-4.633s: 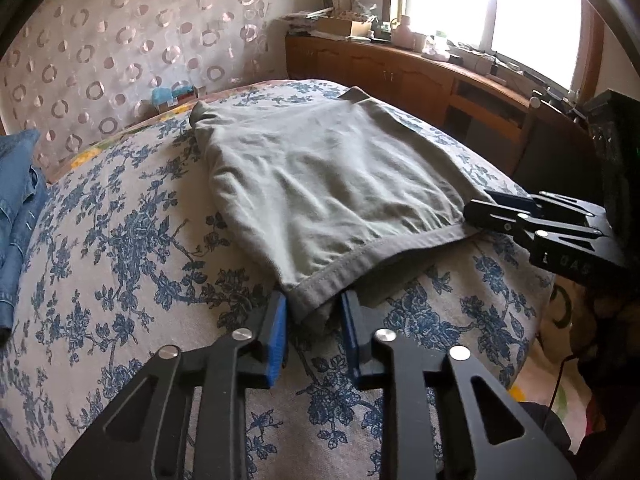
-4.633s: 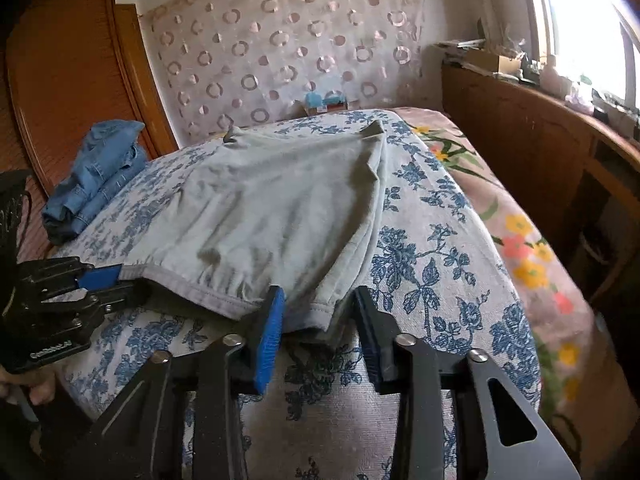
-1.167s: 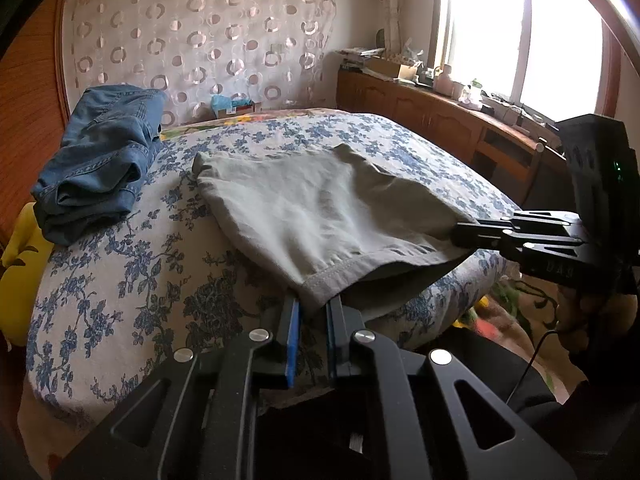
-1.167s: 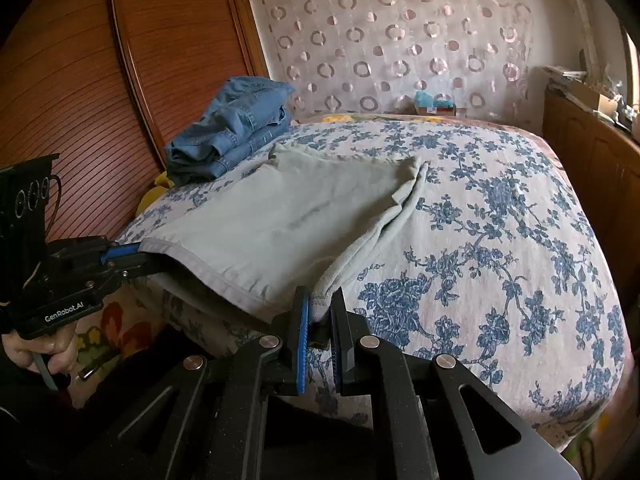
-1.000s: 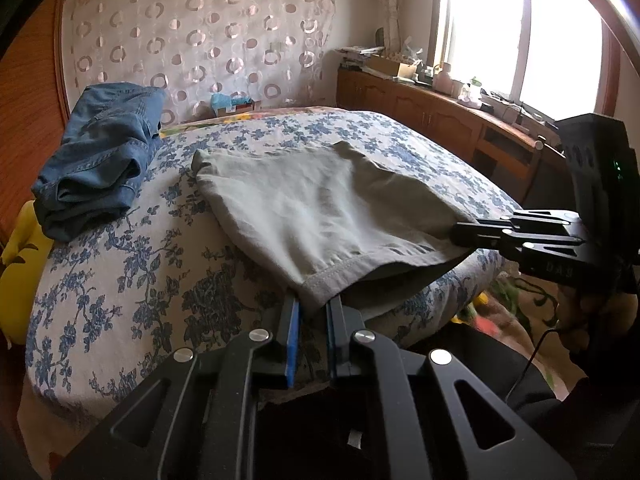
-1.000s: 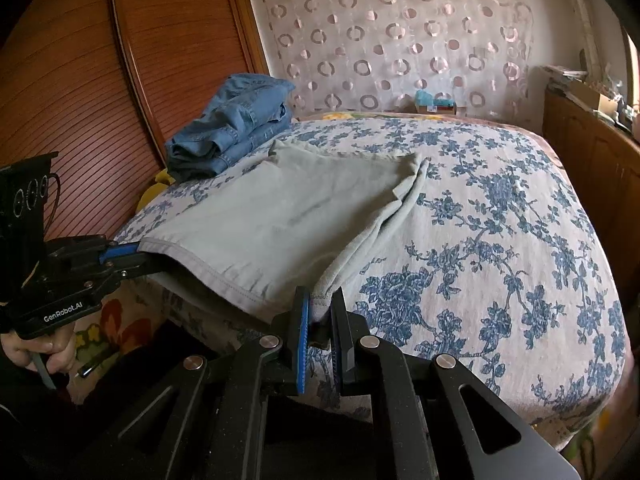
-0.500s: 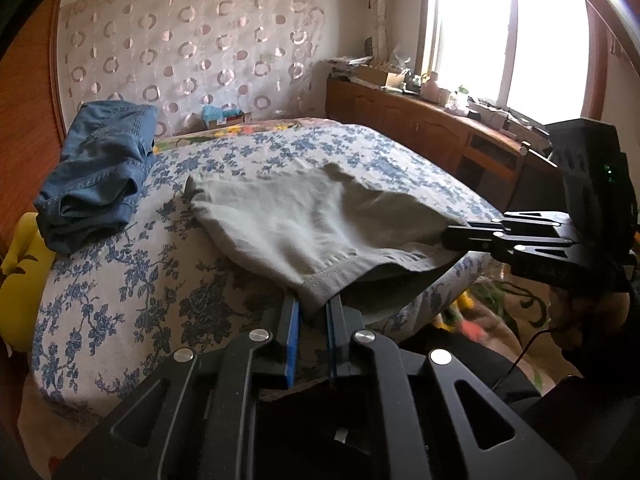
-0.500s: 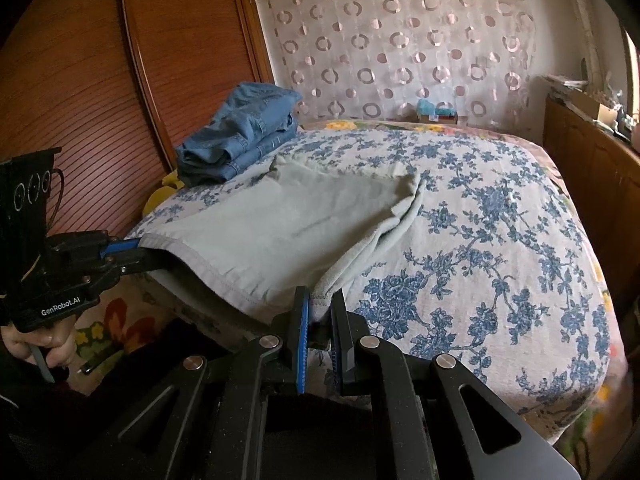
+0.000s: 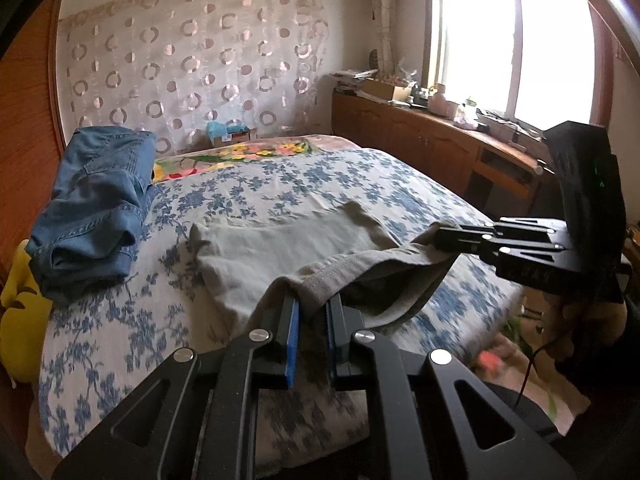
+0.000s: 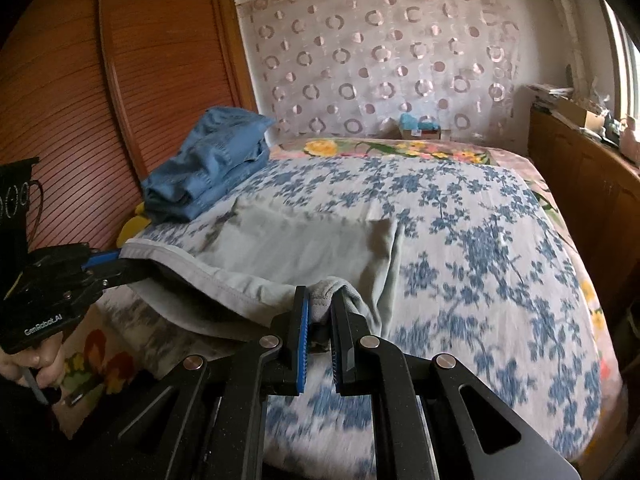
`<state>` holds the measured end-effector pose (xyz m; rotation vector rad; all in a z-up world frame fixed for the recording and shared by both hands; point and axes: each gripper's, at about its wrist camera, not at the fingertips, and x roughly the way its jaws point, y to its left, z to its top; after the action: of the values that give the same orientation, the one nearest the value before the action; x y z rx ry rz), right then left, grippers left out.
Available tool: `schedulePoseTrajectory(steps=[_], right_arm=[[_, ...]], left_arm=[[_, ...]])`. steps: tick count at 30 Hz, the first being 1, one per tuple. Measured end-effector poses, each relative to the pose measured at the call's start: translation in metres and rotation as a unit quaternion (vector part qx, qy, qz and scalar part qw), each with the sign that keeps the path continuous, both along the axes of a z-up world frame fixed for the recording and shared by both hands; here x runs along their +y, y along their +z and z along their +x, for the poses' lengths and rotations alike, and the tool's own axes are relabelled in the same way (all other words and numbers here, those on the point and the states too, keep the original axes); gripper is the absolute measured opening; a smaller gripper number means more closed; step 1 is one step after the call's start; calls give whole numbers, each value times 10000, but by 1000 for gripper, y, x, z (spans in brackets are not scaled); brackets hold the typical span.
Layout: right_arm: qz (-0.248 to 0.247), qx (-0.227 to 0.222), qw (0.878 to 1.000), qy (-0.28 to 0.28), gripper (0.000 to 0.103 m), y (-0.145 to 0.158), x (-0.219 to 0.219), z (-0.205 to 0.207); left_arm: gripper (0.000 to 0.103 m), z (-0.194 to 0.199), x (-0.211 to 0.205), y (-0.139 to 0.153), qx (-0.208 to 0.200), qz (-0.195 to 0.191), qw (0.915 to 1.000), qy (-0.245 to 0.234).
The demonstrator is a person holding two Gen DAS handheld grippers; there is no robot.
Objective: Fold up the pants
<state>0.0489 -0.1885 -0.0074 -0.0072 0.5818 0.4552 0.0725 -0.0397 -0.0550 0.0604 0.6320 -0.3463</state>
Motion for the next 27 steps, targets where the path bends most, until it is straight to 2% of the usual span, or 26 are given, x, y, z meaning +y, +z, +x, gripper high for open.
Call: schedulePoseTrajectory(steps=[8, 16, 19, 21, 22, 24, 27], right_arm=[[189, 49, 9997, -123, 9, -8, 7, 23], [233, -139, 9996, -125, 9, 7, 7, 45], [166, -119, 9997, -159, 9, 1, 10, 55], [134, -1, 9998, -155, 9, -5, 12, 65], [119, 34, 9998, -166, 9, -7, 13, 69], [83, 121, 9997, -186, 9, -13, 14, 78], [57, 217, 9995, -206, 9, -16, 18, 90]], left_arm=[[11, 15, 3, -3, 74, -6, 9999, 80], [11, 35, 10, 11, -16, -69, 9998, 181], [17, 41, 10, 8, 78, 3, 9997, 246], [29, 39, 10, 8, 52, 37, 9996, 265], [31, 36, 11, 8, 7, 25, 9997, 262], [49, 30, 14, 12, -47, -88, 9997, 217], [57, 24, 21, 16, -83, -287, 9993, 208]])
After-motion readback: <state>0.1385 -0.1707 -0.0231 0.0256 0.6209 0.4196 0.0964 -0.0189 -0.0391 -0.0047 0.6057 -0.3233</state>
